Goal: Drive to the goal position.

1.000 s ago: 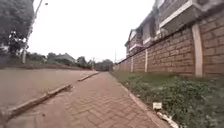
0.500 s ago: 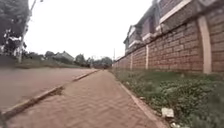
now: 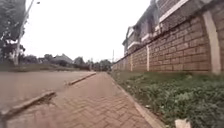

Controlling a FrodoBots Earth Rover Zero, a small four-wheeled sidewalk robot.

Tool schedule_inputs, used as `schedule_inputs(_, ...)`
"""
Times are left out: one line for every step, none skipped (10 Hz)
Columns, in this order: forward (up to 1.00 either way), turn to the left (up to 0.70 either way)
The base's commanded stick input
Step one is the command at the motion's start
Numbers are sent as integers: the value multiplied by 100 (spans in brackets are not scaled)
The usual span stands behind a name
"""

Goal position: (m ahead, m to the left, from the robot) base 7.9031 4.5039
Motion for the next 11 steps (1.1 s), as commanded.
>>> schedule_inputs(70,0)
schedule_inputs(70,0)
schedule_inputs(70,0)
schedule_inputs(70,0)
schedule_inputs(70,0)
schedule_inputs(70,0)
schedule_inputs(70,0)
schedule_inputs(70,0)
schedule_inputs(70,0)
schedule_inputs(70,0)
schedule_inputs(70,6)
